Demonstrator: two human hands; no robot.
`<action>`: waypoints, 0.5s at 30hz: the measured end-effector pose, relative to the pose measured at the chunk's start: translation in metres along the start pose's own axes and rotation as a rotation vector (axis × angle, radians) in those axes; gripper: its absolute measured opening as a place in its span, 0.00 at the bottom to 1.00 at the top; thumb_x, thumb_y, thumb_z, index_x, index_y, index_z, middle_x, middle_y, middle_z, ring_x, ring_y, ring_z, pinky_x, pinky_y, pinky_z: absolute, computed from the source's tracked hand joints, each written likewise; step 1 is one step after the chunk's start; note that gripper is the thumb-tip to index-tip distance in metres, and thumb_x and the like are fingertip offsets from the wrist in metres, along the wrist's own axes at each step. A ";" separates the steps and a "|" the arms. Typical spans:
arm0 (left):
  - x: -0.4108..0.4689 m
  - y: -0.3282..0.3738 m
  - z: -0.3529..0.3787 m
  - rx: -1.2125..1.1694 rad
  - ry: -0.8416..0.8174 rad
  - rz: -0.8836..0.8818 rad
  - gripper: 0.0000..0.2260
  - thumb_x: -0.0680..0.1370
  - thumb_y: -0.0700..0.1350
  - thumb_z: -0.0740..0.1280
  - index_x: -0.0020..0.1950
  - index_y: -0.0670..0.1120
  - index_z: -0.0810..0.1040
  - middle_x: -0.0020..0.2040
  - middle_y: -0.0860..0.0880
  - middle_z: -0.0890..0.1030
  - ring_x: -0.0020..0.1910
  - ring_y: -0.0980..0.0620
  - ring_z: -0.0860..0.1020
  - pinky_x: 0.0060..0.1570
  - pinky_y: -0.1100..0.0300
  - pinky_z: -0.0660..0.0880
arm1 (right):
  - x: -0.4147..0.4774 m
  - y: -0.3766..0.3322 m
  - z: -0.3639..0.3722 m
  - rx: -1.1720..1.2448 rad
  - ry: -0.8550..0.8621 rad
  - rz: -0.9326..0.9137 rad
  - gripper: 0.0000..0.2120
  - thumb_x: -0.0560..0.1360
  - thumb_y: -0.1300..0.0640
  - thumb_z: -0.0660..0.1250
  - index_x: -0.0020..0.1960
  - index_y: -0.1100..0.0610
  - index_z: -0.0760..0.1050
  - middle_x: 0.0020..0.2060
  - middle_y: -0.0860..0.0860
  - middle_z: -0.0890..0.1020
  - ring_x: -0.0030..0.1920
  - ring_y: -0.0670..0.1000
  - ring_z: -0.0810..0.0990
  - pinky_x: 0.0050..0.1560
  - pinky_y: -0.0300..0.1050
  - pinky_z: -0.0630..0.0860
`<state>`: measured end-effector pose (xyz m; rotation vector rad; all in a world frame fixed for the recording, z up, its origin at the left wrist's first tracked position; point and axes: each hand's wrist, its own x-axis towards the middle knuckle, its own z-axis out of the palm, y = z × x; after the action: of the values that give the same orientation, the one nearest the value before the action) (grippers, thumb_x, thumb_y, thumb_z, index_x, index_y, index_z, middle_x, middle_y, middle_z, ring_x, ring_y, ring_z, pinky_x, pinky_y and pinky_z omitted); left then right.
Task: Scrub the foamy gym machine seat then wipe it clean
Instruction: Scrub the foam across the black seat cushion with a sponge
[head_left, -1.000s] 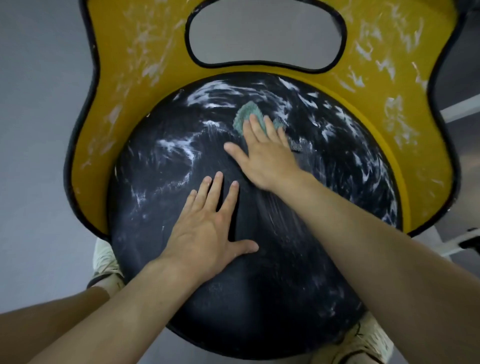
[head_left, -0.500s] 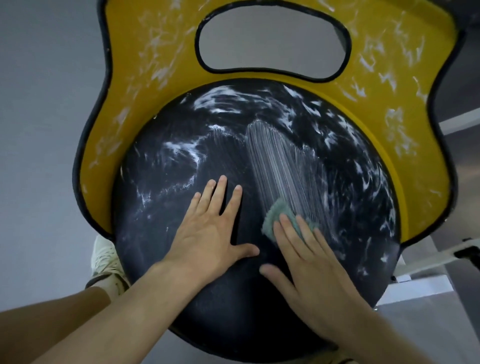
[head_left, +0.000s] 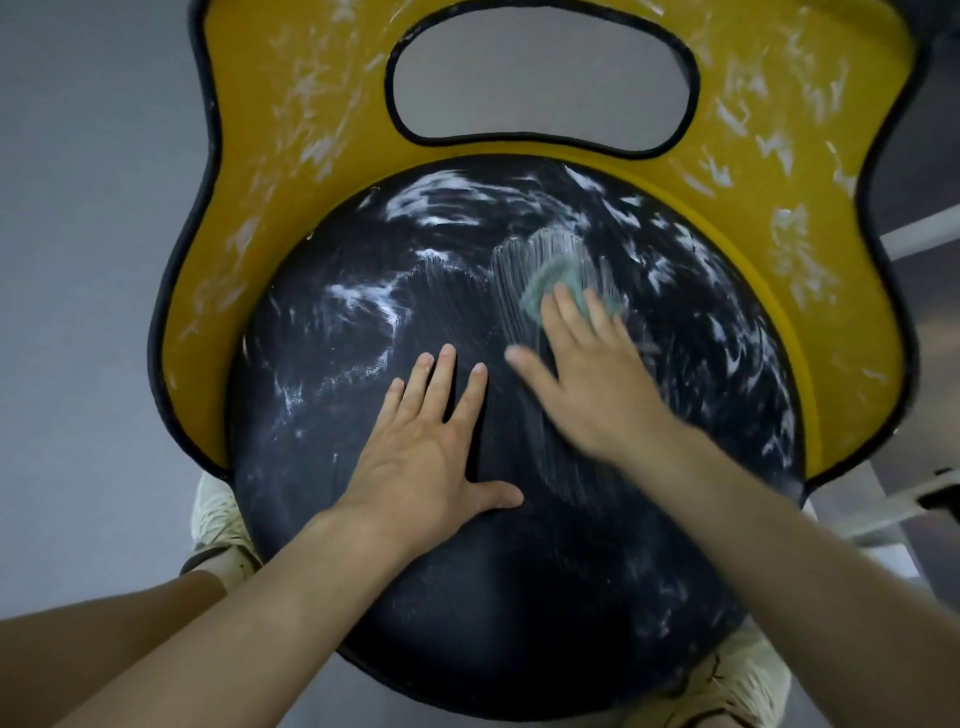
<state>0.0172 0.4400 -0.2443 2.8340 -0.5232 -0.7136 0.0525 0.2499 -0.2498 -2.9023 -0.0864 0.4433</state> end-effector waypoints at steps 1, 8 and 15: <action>0.000 0.000 0.001 -0.005 0.004 0.003 0.53 0.72 0.74 0.62 0.80 0.53 0.30 0.78 0.47 0.25 0.77 0.49 0.26 0.79 0.48 0.35 | -0.032 0.000 0.010 -0.012 -0.018 -0.028 0.42 0.79 0.28 0.33 0.83 0.53 0.38 0.82 0.49 0.39 0.80 0.51 0.33 0.80 0.53 0.36; 0.000 -0.002 0.005 -0.001 0.026 0.003 0.53 0.72 0.75 0.60 0.79 0.53 0.29 0.77 0.48 0.24 0.76 0.49 0.25 0.78 0.49 0.34 | -0.148 0.002 0.049 -0.051 -0.096 -0.105 0.37 0.84 0.34 0.42 0.81 0.58 0.60 0.80 0.53 0.61 0.80 0.56 0.58 0.74 0.56 0.56; -0.002 0.000 0.003 0.007 0.016 0.001 0.52 0.73 0.75 0.60 0.80 0.53 0.29 0.77 0.47 0.24 0.76 0.49 0.25 0.78 0.49 0.34 | 0.026 -0.002 0.000 -0.018 0.004 -0.055 0.34 0.83 0.36 0.37 0.83 0.52 0.37 0.82 0.49 0.39 0.80 0.51 0.34 0.79 0.53 0.34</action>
<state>0.0143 0.4411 -0.2457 2.8436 -0.5259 -0.6901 0.0776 0.2546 -0.2570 -2.9101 -0.1698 0.4295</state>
